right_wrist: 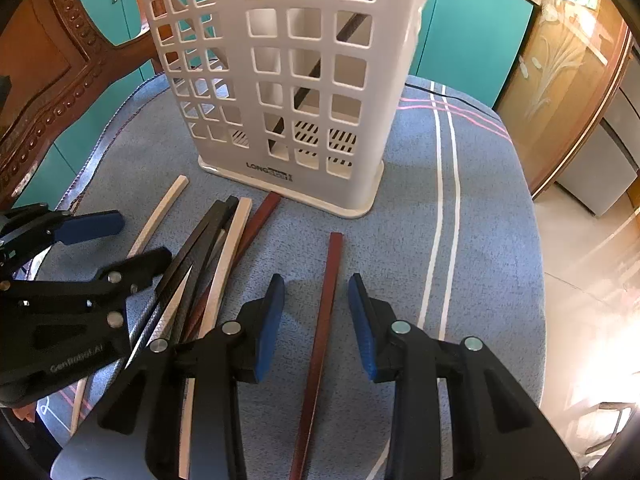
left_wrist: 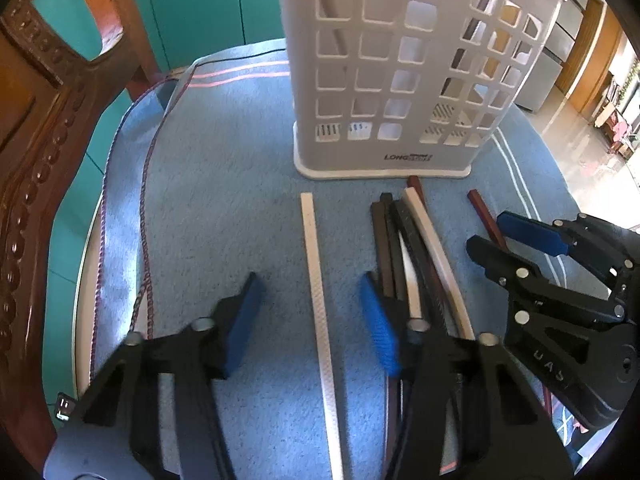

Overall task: Organize utensils
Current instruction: 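Close the left tool on the white chopstick while the right tool grips the red one, lifting both, then lower both held chopsticks into the white holder and open both tools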

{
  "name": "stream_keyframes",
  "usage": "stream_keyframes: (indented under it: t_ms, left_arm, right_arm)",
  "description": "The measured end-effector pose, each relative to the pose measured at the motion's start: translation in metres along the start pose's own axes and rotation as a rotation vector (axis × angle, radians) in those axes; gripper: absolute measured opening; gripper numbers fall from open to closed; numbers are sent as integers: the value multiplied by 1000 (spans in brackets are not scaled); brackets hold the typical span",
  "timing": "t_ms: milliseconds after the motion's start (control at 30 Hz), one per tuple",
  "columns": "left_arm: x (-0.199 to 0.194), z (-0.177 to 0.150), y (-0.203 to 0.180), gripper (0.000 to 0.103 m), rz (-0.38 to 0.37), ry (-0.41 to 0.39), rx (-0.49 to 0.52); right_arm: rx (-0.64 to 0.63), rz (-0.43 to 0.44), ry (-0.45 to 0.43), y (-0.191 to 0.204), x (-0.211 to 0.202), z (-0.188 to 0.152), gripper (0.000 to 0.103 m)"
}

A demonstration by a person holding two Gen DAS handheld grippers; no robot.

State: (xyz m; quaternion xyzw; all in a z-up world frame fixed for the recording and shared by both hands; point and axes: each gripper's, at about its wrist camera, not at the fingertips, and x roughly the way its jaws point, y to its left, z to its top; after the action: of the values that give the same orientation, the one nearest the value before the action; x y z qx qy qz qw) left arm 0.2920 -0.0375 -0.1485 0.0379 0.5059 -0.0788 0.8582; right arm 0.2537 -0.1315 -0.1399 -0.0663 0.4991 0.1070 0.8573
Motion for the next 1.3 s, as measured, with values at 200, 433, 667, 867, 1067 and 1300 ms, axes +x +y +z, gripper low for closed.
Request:
stream_keyframes:
  t_ms: [200,433,667,867,1067,1300]
  left_arm:
    - [1,6,8,8,-2,-5,-40]
    - [-29,5,19,7,-13,-73,-77]
    - [-131,0,14,7,-75,-305,-53]
    - [-209,3,6,7,-111,-494,-40]
    - [-272,39,3,7,-138,-693,-55]
    - [-286,78,23,7,-101,-902,-177]
  right_arm:
    - [10,38,5,-7,-1,4,8]
    - [45,124,-95,-23,-33,14,7]
    - [73,258,-264,-54,-115,19,7]
    - [132,347,-418,-71,-175,16,7]
    - [199,403,-589,-84,-227,46,7]
    - [337,366,-828,-117,-266,80,7]
